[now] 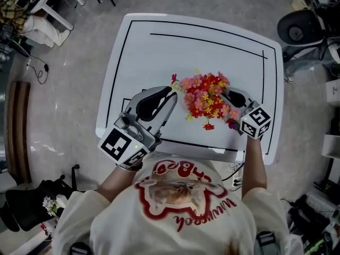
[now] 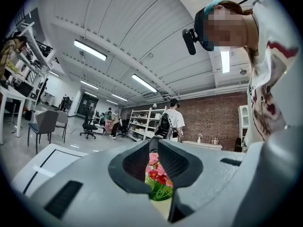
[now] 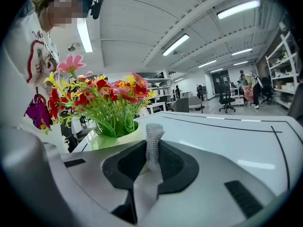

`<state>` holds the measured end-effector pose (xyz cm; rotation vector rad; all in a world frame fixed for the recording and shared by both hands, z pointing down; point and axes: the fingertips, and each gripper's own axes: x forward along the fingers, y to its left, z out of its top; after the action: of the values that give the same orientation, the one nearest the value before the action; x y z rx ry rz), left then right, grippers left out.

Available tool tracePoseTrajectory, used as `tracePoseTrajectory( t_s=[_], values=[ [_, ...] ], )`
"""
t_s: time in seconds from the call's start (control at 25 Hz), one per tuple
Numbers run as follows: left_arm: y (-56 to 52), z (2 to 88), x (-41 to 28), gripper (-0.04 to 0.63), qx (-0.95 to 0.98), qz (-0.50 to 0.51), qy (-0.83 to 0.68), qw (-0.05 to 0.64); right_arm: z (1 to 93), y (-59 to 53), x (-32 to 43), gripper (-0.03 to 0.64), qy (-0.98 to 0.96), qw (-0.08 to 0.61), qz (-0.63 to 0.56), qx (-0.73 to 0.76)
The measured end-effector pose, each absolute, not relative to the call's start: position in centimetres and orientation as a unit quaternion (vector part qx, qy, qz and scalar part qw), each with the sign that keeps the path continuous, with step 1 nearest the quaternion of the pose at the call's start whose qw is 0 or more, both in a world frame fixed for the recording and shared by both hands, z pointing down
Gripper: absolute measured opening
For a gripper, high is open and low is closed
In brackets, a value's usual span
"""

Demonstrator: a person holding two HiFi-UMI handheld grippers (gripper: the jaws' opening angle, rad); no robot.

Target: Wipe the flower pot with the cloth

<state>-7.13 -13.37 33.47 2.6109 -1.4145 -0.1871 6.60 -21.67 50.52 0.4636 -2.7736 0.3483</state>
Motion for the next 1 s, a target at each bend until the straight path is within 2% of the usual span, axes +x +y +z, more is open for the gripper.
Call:
tracePoseTrajectory(
  t_s=[1.0],
  values=[
    [-13.1, 33.6, -6.9, 0.061, 0.899, -0.064, -0.425, 0.087, 50.5, -20.0, 7.7, 0.063, -0.957, 0.143, 0.126, 0.221]
  ],
)
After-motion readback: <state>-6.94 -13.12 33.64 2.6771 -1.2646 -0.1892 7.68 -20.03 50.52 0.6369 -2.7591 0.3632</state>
